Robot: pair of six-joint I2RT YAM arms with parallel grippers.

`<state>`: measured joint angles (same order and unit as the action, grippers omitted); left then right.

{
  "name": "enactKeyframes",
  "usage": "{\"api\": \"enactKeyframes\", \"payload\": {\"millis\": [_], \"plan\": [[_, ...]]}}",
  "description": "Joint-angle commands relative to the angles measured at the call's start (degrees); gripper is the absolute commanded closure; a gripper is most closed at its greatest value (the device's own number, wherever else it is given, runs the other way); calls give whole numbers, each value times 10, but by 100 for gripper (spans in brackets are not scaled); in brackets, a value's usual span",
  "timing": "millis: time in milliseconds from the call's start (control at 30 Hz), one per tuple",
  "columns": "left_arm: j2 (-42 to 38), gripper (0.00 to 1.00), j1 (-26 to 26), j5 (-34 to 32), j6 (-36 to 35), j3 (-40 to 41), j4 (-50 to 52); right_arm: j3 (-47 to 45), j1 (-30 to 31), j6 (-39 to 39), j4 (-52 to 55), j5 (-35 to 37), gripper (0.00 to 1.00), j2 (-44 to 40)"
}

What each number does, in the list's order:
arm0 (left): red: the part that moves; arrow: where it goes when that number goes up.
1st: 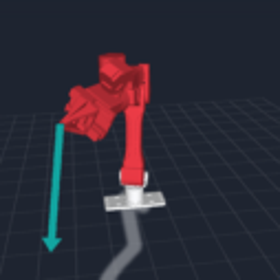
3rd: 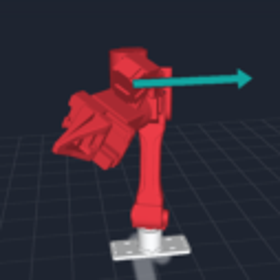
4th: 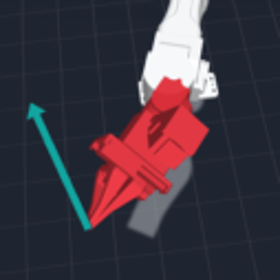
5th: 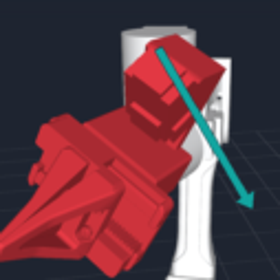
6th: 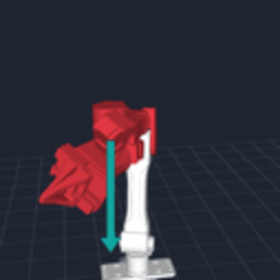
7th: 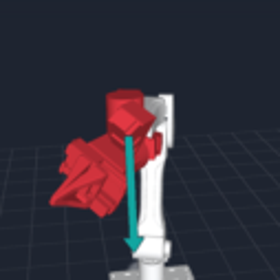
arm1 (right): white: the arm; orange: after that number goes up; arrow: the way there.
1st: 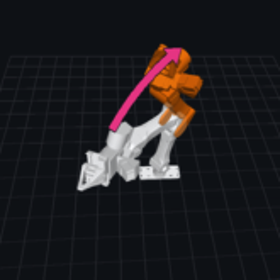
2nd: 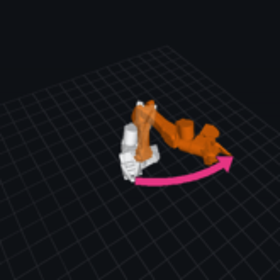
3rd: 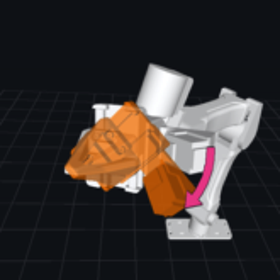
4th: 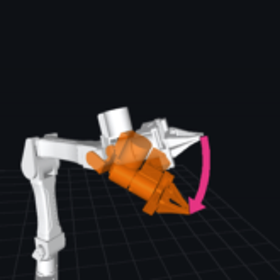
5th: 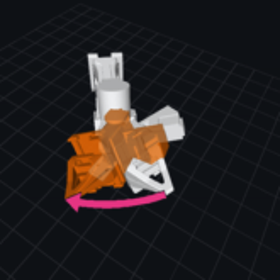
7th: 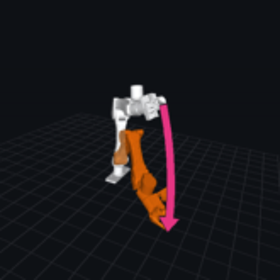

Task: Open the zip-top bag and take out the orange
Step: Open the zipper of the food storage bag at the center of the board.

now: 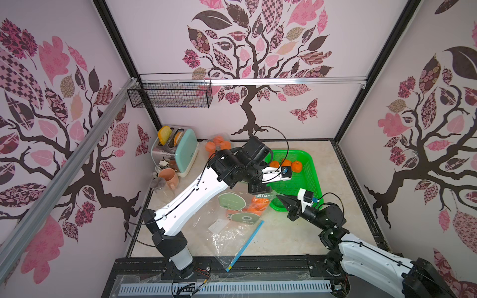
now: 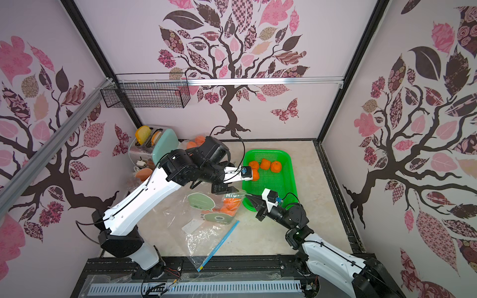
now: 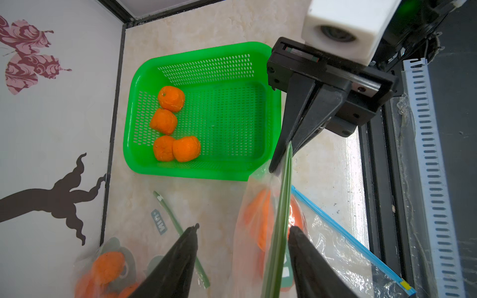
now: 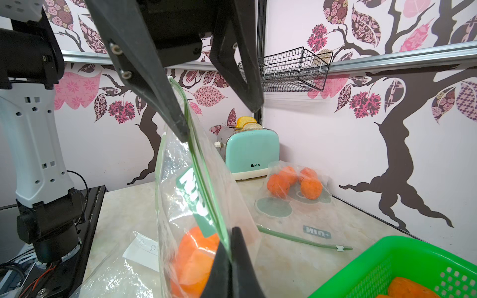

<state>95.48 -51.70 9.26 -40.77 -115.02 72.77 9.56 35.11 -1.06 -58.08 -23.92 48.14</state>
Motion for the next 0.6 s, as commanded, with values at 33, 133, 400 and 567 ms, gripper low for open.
{"api": "enactKeyframes", "payload": {"millis": [33,133,400,567], "plan": [[7,43,-2,-12,-8,16,-17,1,0,5,-1,-8,100,-2],[15,47,-2,-34,-8,20,-23,1,0,5,-1,-9,100,-2],[6,52,-2,0,0,0,-19,2,1,5,-2,-10,100,1],[1,51,-2,48,7,-24,-10,2,1,5,-2,-11,100,3]]}}
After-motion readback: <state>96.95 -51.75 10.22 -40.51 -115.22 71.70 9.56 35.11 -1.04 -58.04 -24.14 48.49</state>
